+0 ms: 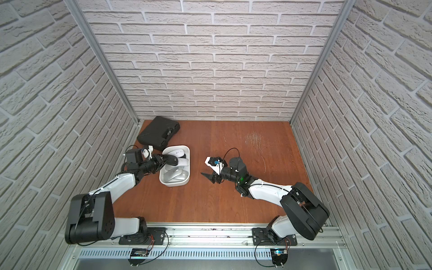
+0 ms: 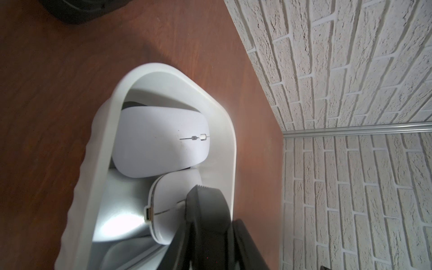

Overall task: Put the mouse in the storage box
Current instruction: Place the mouse in the storage box.

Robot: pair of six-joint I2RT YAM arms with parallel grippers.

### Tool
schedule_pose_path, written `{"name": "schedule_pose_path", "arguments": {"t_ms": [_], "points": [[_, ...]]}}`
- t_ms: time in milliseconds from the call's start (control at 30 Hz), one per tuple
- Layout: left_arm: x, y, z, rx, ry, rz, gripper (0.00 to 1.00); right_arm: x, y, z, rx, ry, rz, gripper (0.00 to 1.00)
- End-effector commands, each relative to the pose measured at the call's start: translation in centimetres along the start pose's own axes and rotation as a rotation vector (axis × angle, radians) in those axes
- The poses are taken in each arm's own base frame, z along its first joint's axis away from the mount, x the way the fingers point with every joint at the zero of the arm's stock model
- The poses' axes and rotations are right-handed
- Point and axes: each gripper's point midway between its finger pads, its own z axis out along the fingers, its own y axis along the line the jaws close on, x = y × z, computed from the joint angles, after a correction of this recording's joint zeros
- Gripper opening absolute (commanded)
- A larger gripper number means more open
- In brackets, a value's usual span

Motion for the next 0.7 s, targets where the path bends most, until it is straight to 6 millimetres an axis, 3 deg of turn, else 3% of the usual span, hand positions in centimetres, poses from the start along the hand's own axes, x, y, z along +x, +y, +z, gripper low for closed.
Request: {"name": "schedule_pose_path", "arguments": {"t_ms": [0,167,300,667], "points": [[-1.6,-0.7,-0.3,-0.006,-0.052,0.053,0.00,-0.6,0.1,-0.1,-0.004,-0.037,-0.004,0.76],[-1.4,1.1,-1.4,-0.145,-0.065,0.079,0.00,-0.6,0.2,0.0,-0.010,-0.039,-0.001,0.76],[-1.6,1.2,-1.4,-0.155,-0.064,0.088,0.00,-0.6,0.2,0.1,-0.015,-0.041,0.000,0.76],[-2.0,-2.3,1.5,-0.001,-0.020,0.129,0.05,-0.6,0.3,0.1,-0.022,-0.041,0.008,0.76]]}}
